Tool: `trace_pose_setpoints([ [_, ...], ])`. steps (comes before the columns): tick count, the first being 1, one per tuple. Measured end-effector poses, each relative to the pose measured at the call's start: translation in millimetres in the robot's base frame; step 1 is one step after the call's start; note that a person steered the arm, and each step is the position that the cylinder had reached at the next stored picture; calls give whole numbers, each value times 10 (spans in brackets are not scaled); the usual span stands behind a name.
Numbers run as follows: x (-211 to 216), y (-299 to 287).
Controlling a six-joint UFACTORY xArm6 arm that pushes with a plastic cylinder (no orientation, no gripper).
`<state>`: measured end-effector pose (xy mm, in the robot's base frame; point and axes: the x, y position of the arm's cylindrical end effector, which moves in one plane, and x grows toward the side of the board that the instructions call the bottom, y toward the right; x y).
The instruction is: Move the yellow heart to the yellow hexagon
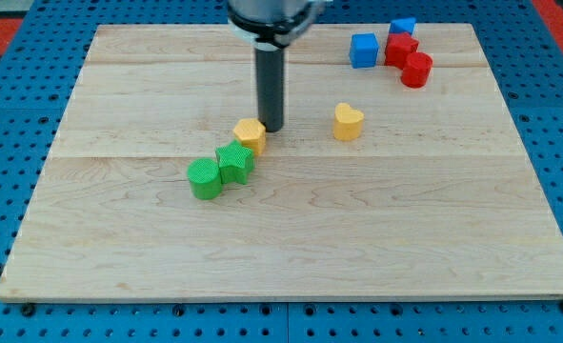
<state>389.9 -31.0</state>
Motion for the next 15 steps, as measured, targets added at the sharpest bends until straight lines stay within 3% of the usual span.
trace_pose_setpoints([
  [1,-22,-36],
  [2,-477,618],
  [3,-529,1308],
  [4,-169,1590],
  [6,-136,807],
  [7,-67,874],
  [9,450,1593],
  [10,453,952],
  [11,113,419],
  [13,-52,1045],
  [15,-513,1143],
])
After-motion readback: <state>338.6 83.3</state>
